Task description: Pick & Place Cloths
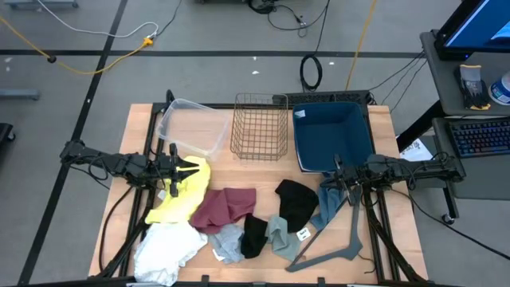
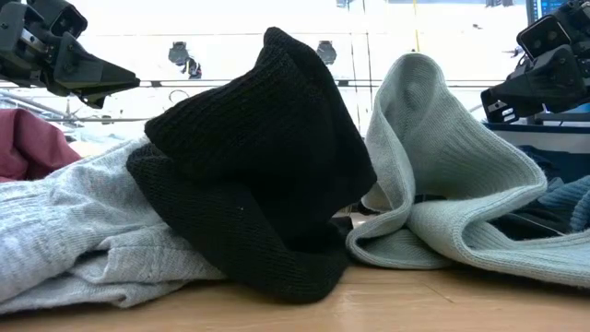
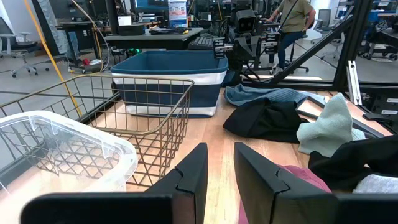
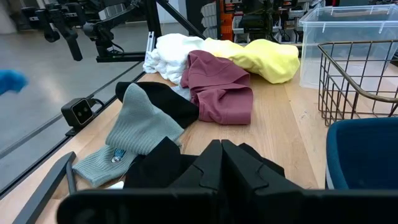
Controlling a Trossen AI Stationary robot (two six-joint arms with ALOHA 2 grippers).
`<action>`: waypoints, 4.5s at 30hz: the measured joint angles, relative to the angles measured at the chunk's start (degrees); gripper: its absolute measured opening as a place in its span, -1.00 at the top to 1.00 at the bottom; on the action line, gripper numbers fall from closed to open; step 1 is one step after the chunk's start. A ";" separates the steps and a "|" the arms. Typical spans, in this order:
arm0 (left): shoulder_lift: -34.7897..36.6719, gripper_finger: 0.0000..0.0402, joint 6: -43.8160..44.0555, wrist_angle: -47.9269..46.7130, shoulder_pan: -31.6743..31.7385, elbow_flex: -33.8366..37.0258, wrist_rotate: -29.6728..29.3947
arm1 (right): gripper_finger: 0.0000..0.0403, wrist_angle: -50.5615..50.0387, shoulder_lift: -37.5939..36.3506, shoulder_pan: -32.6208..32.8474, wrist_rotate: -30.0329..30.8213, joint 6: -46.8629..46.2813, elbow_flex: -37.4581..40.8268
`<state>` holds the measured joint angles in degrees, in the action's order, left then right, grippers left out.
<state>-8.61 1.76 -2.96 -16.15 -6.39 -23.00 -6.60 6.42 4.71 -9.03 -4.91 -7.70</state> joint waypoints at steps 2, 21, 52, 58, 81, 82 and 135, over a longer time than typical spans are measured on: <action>0.01 0.60 0.00 0.00 -0.01 0.00 0.02 | 0.98 -0.01 -0.01 0.00 0.00 -0.01 0.01; 0.00 0.60 -10.74 0.00 0.00 0.00 -1.16 | 0.98 0.00 0.00 0.00 0.00 0.00 -0.01; 0.01 0.60 9.96 13.65 -0.01 0.01 -5.48 | 0.98 2.21 0.00 0.00 -0.01 0.01 0.15; -0.01 0.60 12.50 13.57 -0.01 0.02 -3.87 | 0.98 2.10 0.00 0.00 -0.01 0.01 0.08; -0.01 0.60 12.21 8.61 -0.03 0.02 2.08 | 0.98 14.94 0.27 0.00 -6.77 9.09 0.04; -0.01 0.60 12.11 8.61 -0.03 0.02 2.08 | 0.98 15.95 0.56 0.00 -7.53 10.80 0.04; 0.01 0.60 8.92 8.52 -0.01 0.02 1.97 | 0.80 -34.94 50.65 18.48 16.46 -12.14 -34.67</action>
<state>-8.60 10.68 5.56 -16.17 -6.37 -21.04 -41.53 57.06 23.19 7.43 -17.05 -42.37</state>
